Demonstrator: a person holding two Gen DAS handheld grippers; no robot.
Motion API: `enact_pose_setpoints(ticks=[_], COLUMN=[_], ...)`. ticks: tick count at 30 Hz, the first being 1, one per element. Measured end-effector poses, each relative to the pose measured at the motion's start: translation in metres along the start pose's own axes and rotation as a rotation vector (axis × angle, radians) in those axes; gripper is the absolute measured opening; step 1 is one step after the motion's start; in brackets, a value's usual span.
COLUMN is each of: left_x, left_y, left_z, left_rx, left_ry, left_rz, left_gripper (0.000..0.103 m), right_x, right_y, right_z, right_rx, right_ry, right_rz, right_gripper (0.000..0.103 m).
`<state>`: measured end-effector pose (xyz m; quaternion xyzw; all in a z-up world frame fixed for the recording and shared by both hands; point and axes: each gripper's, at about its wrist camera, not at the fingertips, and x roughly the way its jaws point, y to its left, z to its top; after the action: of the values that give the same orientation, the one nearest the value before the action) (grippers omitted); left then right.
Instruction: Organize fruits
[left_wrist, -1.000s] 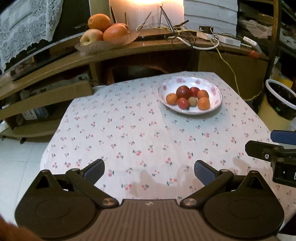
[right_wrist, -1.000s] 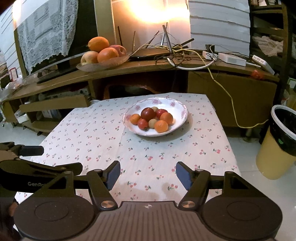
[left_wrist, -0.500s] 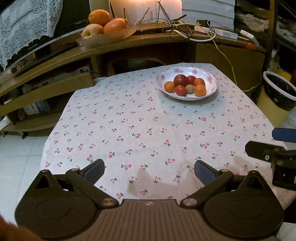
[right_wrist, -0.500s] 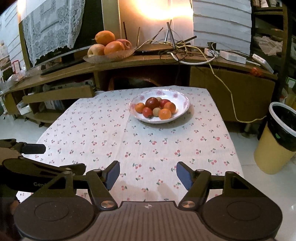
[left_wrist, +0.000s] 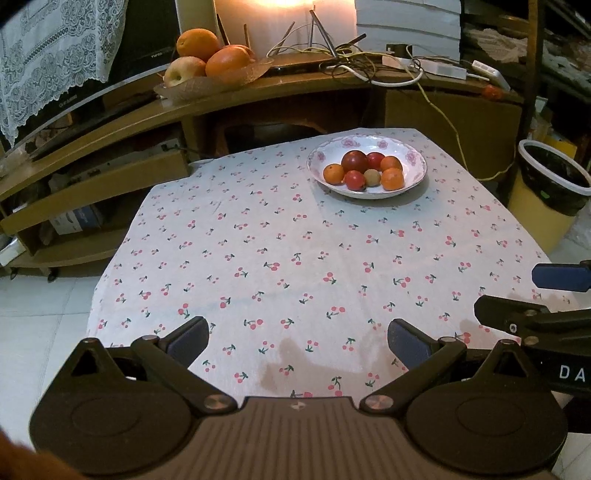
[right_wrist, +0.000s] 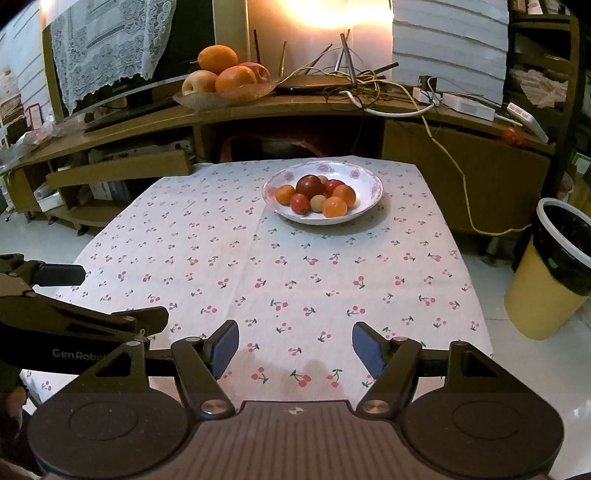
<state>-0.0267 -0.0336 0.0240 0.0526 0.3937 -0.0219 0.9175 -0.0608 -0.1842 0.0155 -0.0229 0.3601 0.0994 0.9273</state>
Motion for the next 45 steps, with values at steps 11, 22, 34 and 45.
enact_pose_setpoints(ticks=[11, 22, 34, 45], left_x=[-0.006, -0.012, -0.015, -0.016], left_y=[-0.002, -0.002, -0.002, -0.002], left_z=[-0.009, -0.014, -0.016, -0.018], left_rx=[0.016, 0.021, 0.021, 0.028], left_ry=[0.007, 0.000, -0.005, -0.003], left_rz=[0.012, 0.021, 0.033, 0.039], left_gripper=[0.103, 0.103, 0.103, 0.103], right_x=[-0.005, -0.009, -0.012, -0.014], right_y=[0.002, 0.005, 0.009, 0.011], right_z=[-0.005, -0.009, -0.012, -0.016], right_rx=[-0.002, -0.004, -0.008, -0.010], right_ry=[0.003, -0.001, -0.001, 0.003], right_rz=[0.004, 0.006, 0.007, 0.011], right_gripper=[0.070, 0.070, 0.071, 0.071])
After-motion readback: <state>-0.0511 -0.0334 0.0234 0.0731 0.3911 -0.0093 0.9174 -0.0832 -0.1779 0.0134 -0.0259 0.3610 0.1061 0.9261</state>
